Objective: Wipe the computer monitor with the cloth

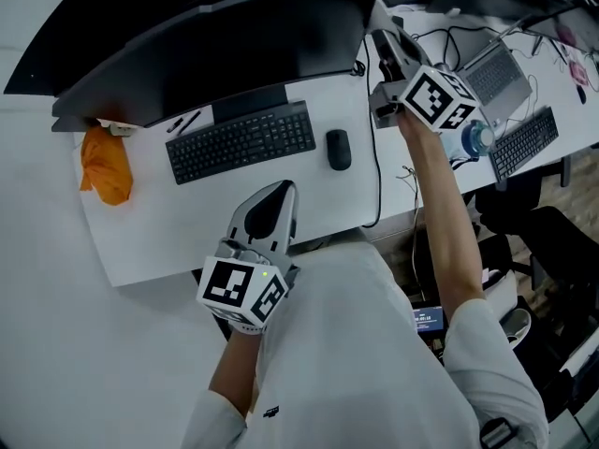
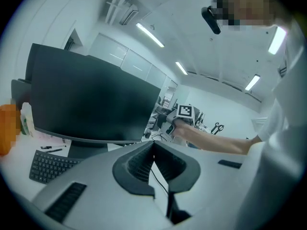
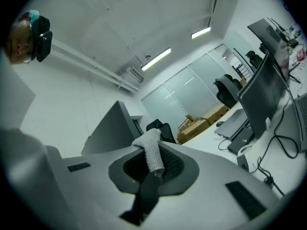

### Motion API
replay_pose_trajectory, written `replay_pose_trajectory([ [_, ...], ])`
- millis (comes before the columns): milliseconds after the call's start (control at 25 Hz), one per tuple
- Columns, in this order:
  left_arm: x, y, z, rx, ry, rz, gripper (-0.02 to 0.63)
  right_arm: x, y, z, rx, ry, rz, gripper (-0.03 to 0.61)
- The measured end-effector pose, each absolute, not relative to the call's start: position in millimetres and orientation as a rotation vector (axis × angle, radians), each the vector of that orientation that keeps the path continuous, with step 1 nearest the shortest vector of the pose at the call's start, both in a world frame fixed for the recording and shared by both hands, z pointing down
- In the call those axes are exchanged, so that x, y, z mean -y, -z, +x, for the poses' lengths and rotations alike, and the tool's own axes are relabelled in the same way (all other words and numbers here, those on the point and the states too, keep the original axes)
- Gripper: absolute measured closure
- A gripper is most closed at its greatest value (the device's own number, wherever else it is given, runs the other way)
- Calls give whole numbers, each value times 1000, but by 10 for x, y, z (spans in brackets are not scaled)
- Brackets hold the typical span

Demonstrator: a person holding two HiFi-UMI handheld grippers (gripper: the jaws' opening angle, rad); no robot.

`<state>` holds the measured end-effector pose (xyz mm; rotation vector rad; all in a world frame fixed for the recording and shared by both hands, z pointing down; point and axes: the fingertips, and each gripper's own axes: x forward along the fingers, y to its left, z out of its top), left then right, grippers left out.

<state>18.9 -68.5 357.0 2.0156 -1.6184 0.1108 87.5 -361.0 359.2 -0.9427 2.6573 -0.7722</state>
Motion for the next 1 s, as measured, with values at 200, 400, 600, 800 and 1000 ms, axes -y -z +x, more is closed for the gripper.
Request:
replay_pose_trajectory([
  [200, 688, -3458, 225, 1638, -87, 2045, 594, 3607, -3004, 866, -2729, 610, -884, 554],
  [400, 697, -3320, 234, 1670, -66, 2062, 595, 3563, -2426, 910, -2718, 429, -849, 554],
  [600, 712, -3146, 151, 1707, -44, 2088, 595, 3322, -1879, 989, -2721, 280, -777, 554],
  [800, 680, -2995, 41, 1763, -2, 2105, 594, 2926, -1713, 1112, -2828, 150, -747, 552],
  [1000, 622, -2918, -53, 1795, 34, 2104, 594, 2541, -1871, 1291, -3008, -50, -810, 551],
])
